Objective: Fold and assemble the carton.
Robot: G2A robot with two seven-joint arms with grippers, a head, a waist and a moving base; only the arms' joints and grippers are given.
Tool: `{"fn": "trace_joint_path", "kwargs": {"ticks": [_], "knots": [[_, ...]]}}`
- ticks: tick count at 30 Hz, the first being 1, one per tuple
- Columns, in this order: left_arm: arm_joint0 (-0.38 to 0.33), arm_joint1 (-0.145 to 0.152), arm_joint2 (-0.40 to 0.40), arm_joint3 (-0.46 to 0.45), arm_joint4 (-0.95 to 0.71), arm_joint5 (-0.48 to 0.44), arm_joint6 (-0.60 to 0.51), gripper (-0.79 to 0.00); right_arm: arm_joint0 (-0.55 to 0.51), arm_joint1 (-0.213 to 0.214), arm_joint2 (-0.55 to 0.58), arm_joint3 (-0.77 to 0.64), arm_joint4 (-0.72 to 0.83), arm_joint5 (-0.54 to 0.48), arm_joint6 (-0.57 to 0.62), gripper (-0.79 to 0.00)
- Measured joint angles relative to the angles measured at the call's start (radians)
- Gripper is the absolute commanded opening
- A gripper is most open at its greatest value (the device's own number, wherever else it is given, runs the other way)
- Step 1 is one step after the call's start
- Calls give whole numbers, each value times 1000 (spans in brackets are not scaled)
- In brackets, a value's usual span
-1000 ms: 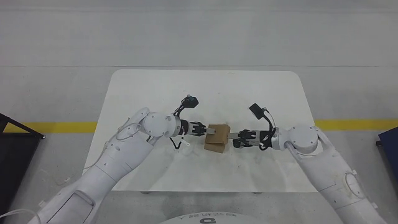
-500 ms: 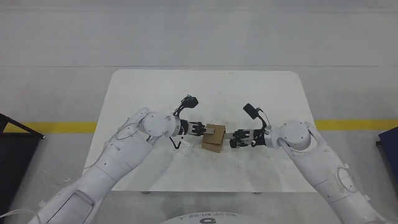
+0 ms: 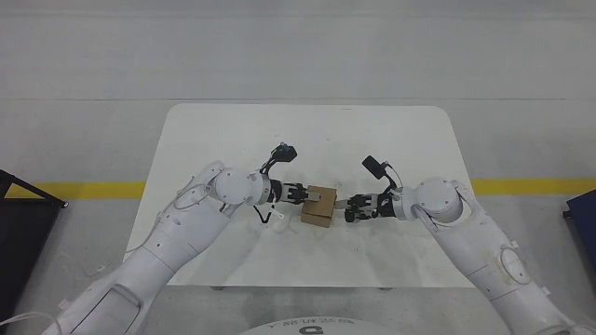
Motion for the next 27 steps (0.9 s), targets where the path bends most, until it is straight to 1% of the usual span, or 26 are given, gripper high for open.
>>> {"fn": "trace_joint_path", "kwargs": {"ticks": [9,19,27], "knots": [[-3,-2,2,4,-1,-2,0,-323,6,0,-10,3,5,-14,-1,-400],[-5,-6,11,14,1,7,-7,-329,20,-1,-24,12,-6,21,-3,-403],[-12,-10,19,25,3,9,-8,-339,17,2,-15,15,5,18,-7,-403]]}}
